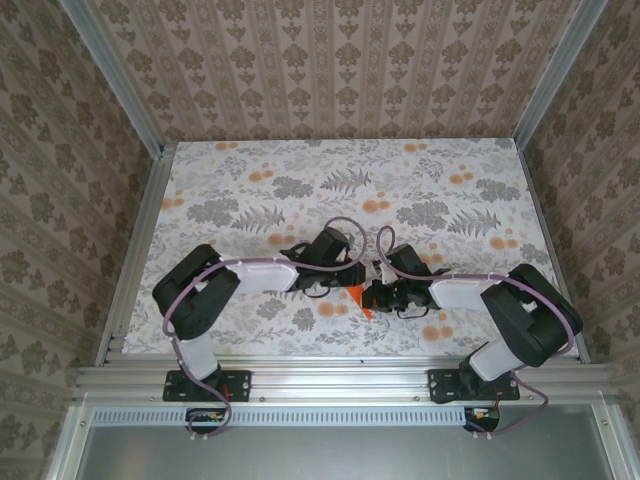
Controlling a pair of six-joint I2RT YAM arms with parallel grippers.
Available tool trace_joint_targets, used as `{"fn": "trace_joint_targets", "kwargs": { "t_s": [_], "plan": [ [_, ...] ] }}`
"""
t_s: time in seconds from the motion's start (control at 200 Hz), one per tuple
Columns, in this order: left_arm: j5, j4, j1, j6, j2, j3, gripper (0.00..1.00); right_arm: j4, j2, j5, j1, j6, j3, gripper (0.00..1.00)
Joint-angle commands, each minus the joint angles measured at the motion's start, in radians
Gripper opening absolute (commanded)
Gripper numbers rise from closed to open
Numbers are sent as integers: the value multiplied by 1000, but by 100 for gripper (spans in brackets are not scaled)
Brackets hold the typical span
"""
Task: Fold a paper plane with a square sheet of paper (pick it up from the middle)
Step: Fold the wing for the fifth time at the center of the table.
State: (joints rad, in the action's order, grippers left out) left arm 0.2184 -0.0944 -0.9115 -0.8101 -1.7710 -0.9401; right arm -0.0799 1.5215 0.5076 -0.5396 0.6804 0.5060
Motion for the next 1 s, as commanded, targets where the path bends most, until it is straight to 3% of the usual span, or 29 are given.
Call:
{"fn": "trace_joint_targets", "kwargs": {
  "t_s": [0.0, 0.175, 0.315, 0.995],
  "plan": [
    [41, -2, 35, 55, 122, 7, 41, 106, 71, -87, -5, -9, -58, 5],
    [10, 20, 36, 56, 226, 65, 43, 99, 87, -80, -5, -8, -45, 5],
    [-4, -68, 35, -3, 242, 173, 41, 98, 104, -78, -5, -6, -33, 5],
    [9, -239, 40, 26, 40, 172, 35, 127, 99, -49, -5, -13, -22, 5]
  ]
}}
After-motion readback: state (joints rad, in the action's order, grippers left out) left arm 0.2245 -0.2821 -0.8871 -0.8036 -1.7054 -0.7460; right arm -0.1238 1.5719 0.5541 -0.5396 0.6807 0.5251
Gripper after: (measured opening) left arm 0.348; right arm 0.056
